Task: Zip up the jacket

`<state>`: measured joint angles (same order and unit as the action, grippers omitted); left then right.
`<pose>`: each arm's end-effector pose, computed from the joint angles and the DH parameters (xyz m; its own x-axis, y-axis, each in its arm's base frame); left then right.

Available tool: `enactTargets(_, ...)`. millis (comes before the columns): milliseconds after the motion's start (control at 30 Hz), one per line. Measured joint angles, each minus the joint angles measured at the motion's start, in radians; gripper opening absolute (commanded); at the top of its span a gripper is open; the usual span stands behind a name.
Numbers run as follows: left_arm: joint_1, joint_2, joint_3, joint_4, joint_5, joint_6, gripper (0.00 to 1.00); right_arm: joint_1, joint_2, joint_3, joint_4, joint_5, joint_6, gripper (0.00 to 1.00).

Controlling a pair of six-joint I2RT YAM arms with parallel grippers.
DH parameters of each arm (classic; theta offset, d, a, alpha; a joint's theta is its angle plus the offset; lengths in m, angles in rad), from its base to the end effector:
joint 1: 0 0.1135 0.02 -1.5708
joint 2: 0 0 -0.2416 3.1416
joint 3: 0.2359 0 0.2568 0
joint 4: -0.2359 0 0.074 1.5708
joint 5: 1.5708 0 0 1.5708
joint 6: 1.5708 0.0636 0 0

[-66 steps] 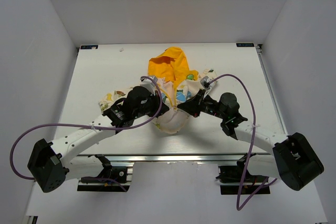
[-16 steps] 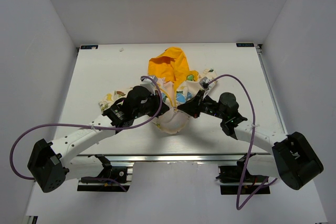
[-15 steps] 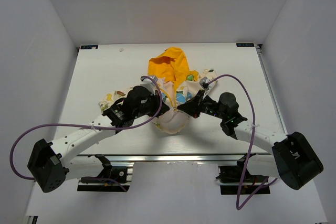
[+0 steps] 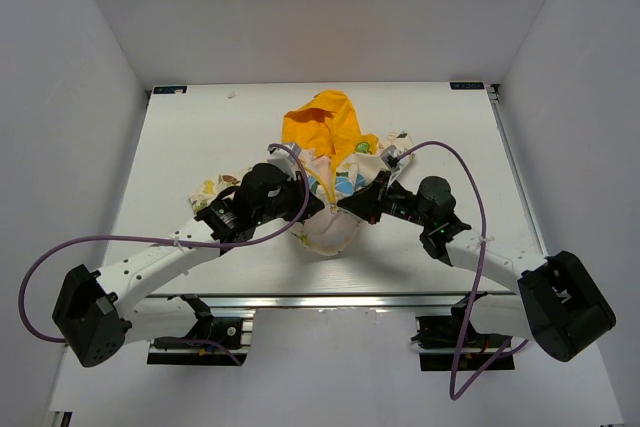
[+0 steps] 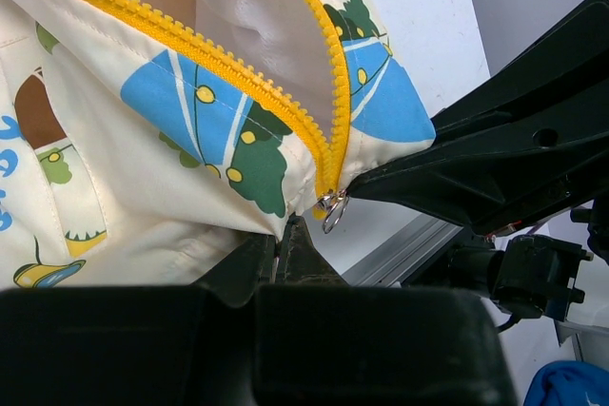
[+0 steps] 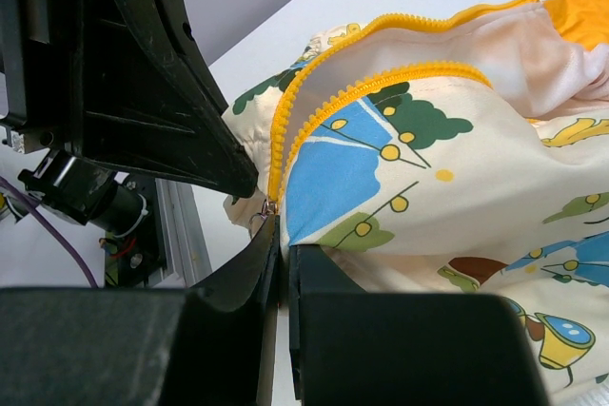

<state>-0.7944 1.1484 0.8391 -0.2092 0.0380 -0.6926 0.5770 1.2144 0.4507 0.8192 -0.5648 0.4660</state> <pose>0.2061 -0.2133 0.2469 -0.7372 -0.1600 -0.6564 0.3447 0.7465 -0.5691 0.2204 0.1840 0.2177 -0.3668 0.2141 -0.9053 -0.8327 0.3584 0.4221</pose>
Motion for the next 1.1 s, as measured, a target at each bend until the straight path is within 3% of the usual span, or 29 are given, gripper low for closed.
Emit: enactTargets(1100, 0.0, 0.0, 0.0, 0.008, 0.019, -0.025, 0.0, 0.0, -0.029, 0.0, -0.009, 0.012, -0.014, 0.0)
